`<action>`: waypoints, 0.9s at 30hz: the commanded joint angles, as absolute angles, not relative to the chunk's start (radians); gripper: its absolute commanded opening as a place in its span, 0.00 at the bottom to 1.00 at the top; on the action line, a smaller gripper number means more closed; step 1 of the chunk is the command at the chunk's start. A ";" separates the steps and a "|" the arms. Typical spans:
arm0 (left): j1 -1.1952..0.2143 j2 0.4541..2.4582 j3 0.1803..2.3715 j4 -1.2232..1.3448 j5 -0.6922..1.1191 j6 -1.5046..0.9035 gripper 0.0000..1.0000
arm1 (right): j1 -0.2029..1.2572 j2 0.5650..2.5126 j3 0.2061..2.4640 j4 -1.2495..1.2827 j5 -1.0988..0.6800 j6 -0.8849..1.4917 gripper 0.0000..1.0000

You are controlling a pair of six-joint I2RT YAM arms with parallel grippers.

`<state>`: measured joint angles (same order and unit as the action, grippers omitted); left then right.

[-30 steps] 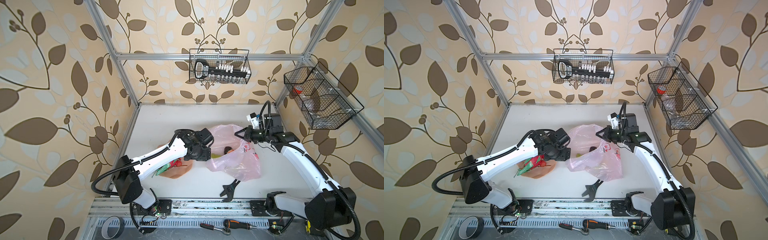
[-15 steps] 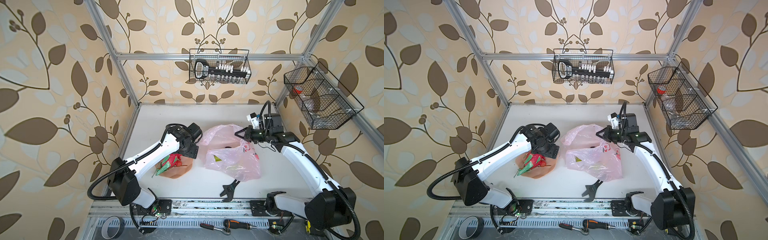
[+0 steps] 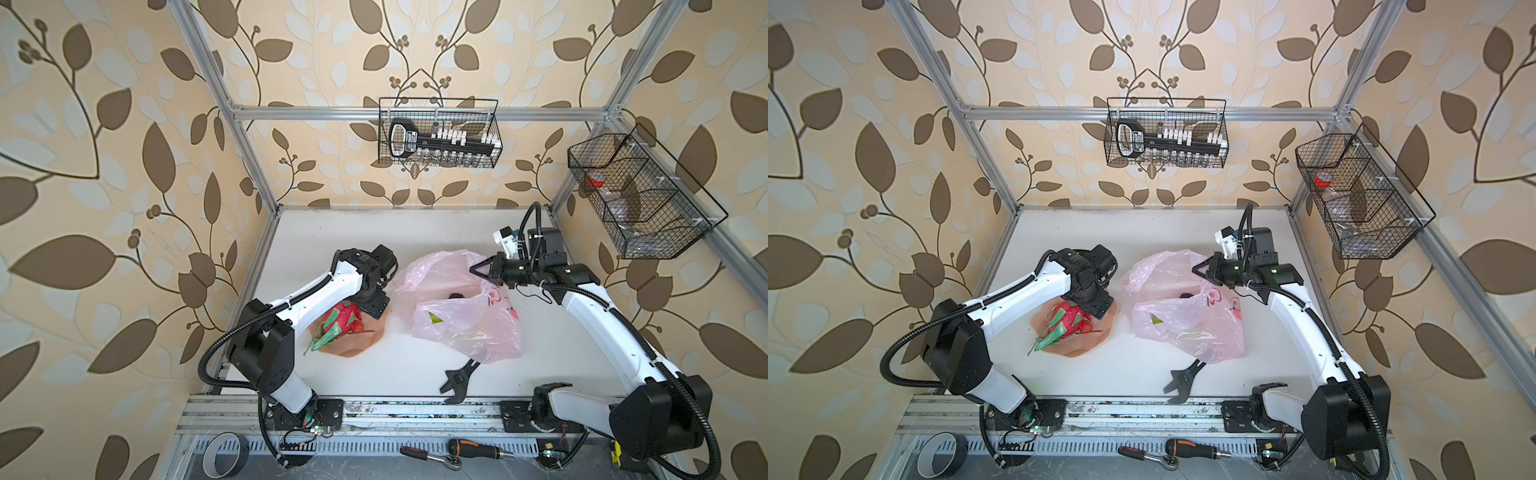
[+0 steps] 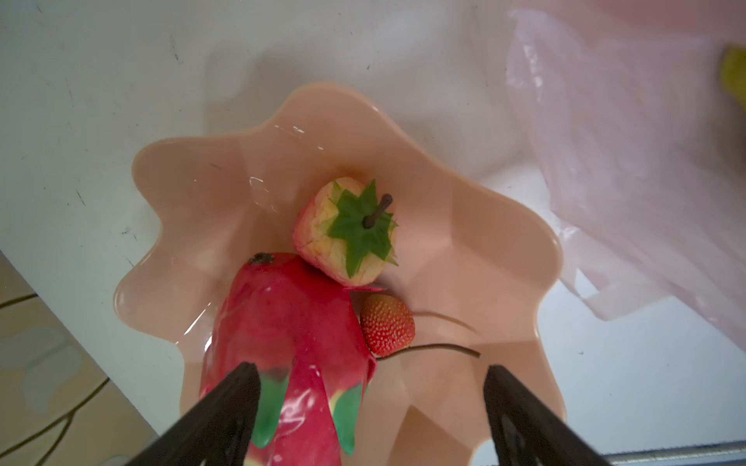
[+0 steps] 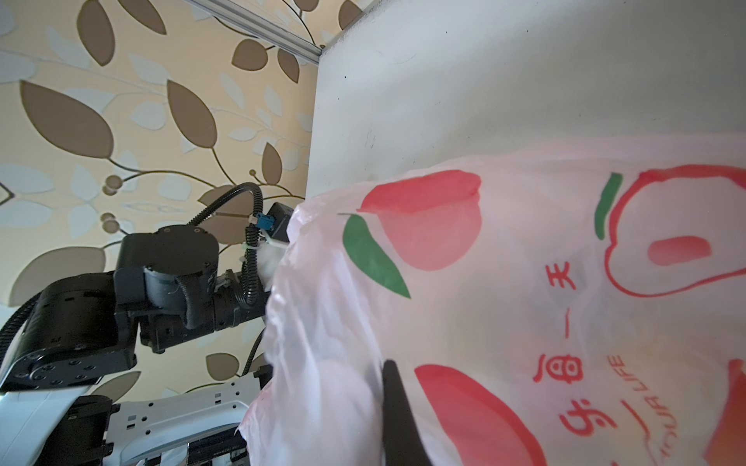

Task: Place the fruits into the plastic bag
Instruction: Pick up the fruit from the plate.

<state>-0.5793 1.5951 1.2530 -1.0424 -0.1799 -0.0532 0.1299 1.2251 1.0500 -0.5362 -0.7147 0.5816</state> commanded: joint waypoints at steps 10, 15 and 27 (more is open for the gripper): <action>-0.508 1.708 1.297 -0.993 -0.183 0.060 0.86 | 0.118 1.225 1.084 -0.566 -0.732 0.553 0.00; -0.482 1.727 1.304 -0.979 -0.162 0.058 0.84 | 0.116 1.227 1.090 -0.570 -0.730 0.551 0.00; -0.477 1.752 1.262 -0.934 -0.144 0.044 0.77 | 0.117 1.228 1.089 -0.565 -0.730 0.555 0.00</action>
<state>-0.4824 1.7462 1.2678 -0.9379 -0.1631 0.0467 0.1211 1.2251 1.0546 -0.5510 -0.7151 0.5747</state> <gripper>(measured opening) 0.779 0.049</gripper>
